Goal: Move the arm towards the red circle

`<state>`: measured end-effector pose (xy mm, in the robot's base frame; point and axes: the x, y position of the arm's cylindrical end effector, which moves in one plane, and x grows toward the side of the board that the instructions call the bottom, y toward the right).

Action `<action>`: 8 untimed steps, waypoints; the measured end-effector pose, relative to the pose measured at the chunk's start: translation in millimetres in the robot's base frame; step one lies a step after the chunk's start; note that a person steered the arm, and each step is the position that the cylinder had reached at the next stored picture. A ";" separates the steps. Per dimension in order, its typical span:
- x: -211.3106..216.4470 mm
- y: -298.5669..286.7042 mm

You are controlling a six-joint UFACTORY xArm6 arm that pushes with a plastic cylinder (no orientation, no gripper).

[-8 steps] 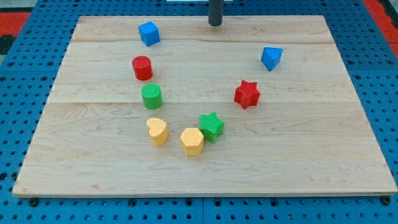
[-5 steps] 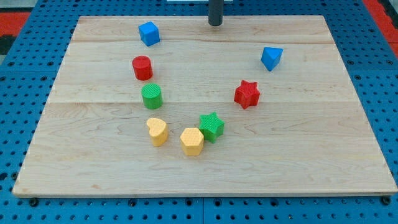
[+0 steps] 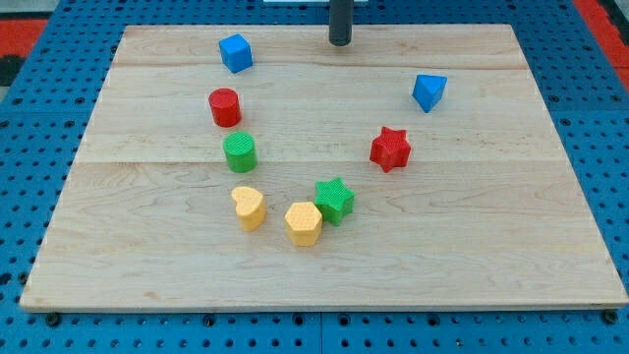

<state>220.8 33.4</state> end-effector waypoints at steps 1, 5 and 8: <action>5.7 0.0; 27.0 -11.5; 76.4 -94.2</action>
